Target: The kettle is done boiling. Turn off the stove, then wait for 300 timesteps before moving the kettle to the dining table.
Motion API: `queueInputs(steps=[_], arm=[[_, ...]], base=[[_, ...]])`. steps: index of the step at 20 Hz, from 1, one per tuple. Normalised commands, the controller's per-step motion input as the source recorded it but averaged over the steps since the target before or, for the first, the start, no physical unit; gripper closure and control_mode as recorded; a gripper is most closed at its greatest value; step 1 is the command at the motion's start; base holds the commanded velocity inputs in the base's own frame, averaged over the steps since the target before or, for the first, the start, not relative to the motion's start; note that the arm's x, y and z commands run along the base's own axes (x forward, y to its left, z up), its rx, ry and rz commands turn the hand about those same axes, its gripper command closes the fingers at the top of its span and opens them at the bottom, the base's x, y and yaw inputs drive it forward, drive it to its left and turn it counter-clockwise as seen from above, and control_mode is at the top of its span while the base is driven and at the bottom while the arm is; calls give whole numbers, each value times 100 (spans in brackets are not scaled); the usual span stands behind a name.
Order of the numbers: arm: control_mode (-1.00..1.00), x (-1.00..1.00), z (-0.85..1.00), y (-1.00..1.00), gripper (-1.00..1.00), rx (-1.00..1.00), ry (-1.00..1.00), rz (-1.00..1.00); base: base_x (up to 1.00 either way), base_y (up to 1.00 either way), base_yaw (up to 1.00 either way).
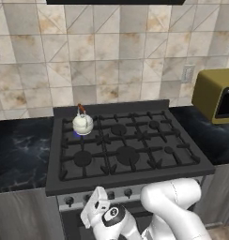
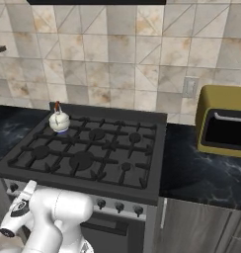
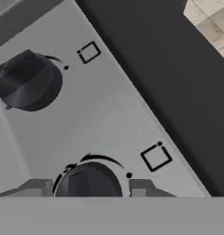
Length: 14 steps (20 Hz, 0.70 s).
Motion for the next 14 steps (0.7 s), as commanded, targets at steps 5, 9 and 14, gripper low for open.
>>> queueInputs(steps=[5,9,14], arm=[[-100,0,-4,-38,100,64,-8,-18],[-100,-5,-15,-35,100,70,-7,-20],[-100,-5,-8,-33,100,67,-6,-20]], base=[[0,0,0],[0,0,0],[0,0,0]])
